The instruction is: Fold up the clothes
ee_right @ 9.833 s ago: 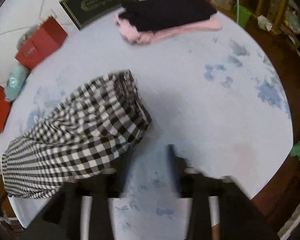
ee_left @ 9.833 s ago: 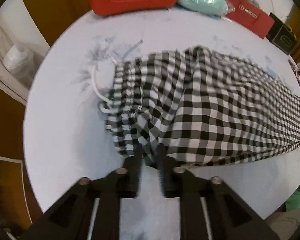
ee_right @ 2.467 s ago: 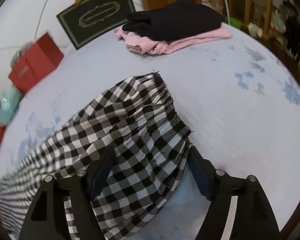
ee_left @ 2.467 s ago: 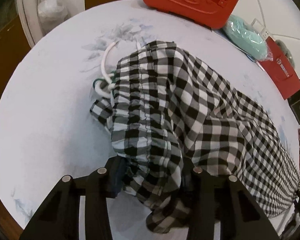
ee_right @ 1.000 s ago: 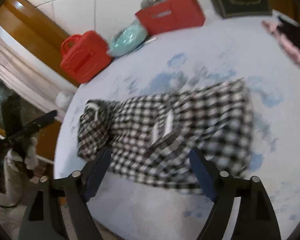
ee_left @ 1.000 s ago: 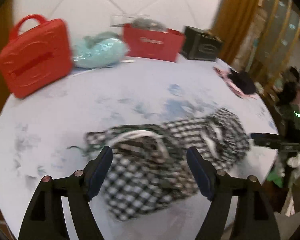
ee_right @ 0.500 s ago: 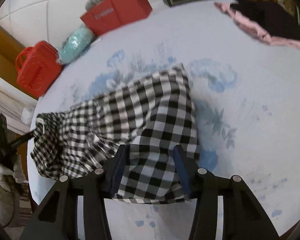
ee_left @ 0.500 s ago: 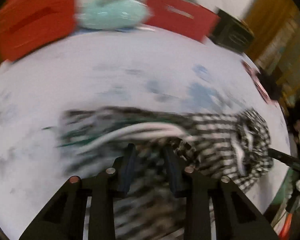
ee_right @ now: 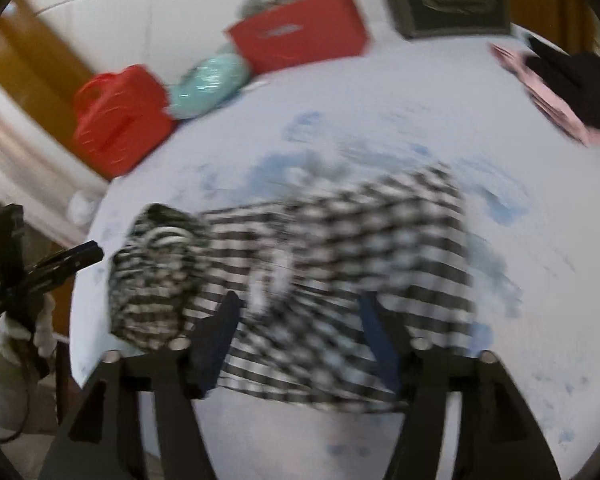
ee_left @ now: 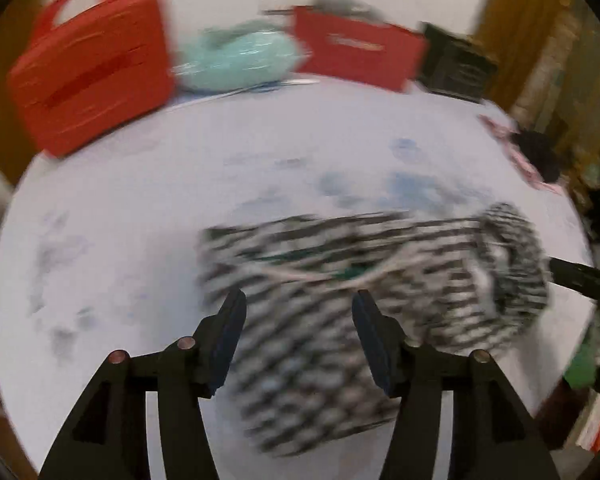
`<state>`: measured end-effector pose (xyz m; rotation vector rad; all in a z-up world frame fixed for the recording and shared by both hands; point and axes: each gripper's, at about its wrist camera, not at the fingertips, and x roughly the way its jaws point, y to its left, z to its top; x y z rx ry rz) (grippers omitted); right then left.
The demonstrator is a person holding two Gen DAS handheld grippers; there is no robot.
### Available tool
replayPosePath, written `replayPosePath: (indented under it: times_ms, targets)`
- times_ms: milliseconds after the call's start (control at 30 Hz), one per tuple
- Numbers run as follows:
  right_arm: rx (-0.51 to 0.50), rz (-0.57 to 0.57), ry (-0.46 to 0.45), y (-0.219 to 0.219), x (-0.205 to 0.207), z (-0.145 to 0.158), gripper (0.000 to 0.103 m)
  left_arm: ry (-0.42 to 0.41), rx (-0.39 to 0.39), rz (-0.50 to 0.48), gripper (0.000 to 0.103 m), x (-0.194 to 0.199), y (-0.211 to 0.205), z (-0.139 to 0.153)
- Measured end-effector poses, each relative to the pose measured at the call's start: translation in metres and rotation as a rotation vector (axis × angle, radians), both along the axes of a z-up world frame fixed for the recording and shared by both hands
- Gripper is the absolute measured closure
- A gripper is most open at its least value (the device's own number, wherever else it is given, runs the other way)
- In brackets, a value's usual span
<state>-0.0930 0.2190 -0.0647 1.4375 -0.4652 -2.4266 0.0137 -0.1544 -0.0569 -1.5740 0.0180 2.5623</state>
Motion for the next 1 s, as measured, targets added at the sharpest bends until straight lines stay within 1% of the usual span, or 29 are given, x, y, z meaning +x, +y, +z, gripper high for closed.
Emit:
replayPosePath:
  times_ms: [33, 67, 100, 133, 167, 200, 233, 300, 333, 433, 467, 500, 533, 567, 633, 733, 800, 867, 900, 933, 967, 1000]
  targets:
    - [0.003, 0.023, -0.008, -0.012, -0.005, 0.000, 0.024, -0.020, -0.016, 0.027, 0.047, -0.003, -0.002, -0.008]
    - [0.012, 0.046, -0.020, -0.027, -0.012, -0.002, 0.021, -0.038, -0.012, 0.039, 0.050, -0.002, -0.005, -0.016]
    - [0.017, 0.064, -0.028, -0.037, -0.017, -0.005, 0.021, -0.057, -0.007, 0.051, 0.053, -0.001, -0.008, -0.024]
    - [0.014, 0.081, -0.036, -0.050, -0.021, -0.007, 0.022, -0.076, -0.002, 0.063, 0.057, 0.000, -0.011, -0.032]
    - [0.004, 0.095, -0.043, -0.062, -0.025, -0.009, 0.029, -0.093, 0.003, 0.073, 0.057, 0.001, -0.014, -0.040]
    - [-0.010, 0.110, -0.053, -0.073, -0.028, -0.012, 0.034, -0.102, 0.015, 0.071, 0.059, 0.003, -0.014, -0.045]
    - [-0.013, 0.128, -0.062, -0.085, -0.032, -0.013, 0.038, -0.112, 0.026, 0.067, 0.063, 0.004, -0.012, -0.050]
    - [-0.006, 0.156, -0.072, -0.108, -0.038, -0.016, 0.038, -0.125, 0.034, 0.061, 0.063, 0.005, -0.008, -0.057]
    - [0.003, 0.164, -0.070, -0.118, -0.040, -0.017, 0.038, -0.129, 0.033, 0.058, 0.065, 0.005, -0.006, -0.058]
    - [0.017, 0.187, -0.071, -0.141, -0.045, -0.020, 0.021, -0.132, 0.038, 0.050, 0.067, 0.009, -0.008, -0.060]
    - [0.025, 0.195, -0.070, -0.149, -0.046, -0.023, 0.023, -0.131, 0.041, 0.047, 0.069, 0.010, -0.009, -0.061]
    - [0.050, 0.215, -0.085, -0.156, -0.047, -0.028, 0.031, -0.131, 0.044, 0.044, 0.071, 0.011, -0.010, -0.061]
    - [0.078, 0.238, -0.104, -0.163, -0.048, -0.034, 0.071, -0.127, 0.044, 0.038, 0.078, 0.012, -0.011, -0.061]
    - [0.096, 0.251, -0.121, -0.166, -0.046, -0.039, 0.089, -0.121, 0.043, 0.029, 0.082, 0.014, -0.011, -0.061]
    - [0.119, 0.255, -0.142, -0.165, -0.040, -0.046, 0.089, -0.112, 0.043, 0.012, 0.084, 0.020, -0.005, -0.062]
    - [0.076, 0.203, -0.206, -0.142, -0.028, -0.057, 0.089, -0.122, 0.058, 0.003, 0.084, 0.028, -0.009, -0.066]
    - [0.057, 0.191, -0.235, -0.135, -0.021, -0.063, 0.089, -0.128, 0.057, 0.000, 0.079, 0.033, -0.010, -0.070]
    - [0.046, 0.192, -0.242, -0.134, -0.016, -0.066, 0.087, -0.124, 0.042, -0.006, 0.078, 0.037, -0.010, -0.072]
    - [0.040, 0.196, -0.236, -0.133, -0.014, -0.061, 0.084, -0.126, 0.033, -0.012, 0.077, 0.039, -0.010, -0.067]
    - [0.046, 0.195, -0.211, -0.132, -0.012, -0.050, 0.080, -0.128, 0.027, -0.017, 0.076, 0.040, -0.010, -0.062]
    - [0.046, 0.192, -0.184, -0.129, -0.011, -0.039, 0.068, -0.127, 0.039, -0.016, 0.076, 0.041, -0.012, -0.053]
    - [0.044, 0.190, -0.158, -0.126, -0.011, -0.029, 0.063, -0.106, 0.055, -0.017, 0.075, 0.043, -0.014, -0.042]
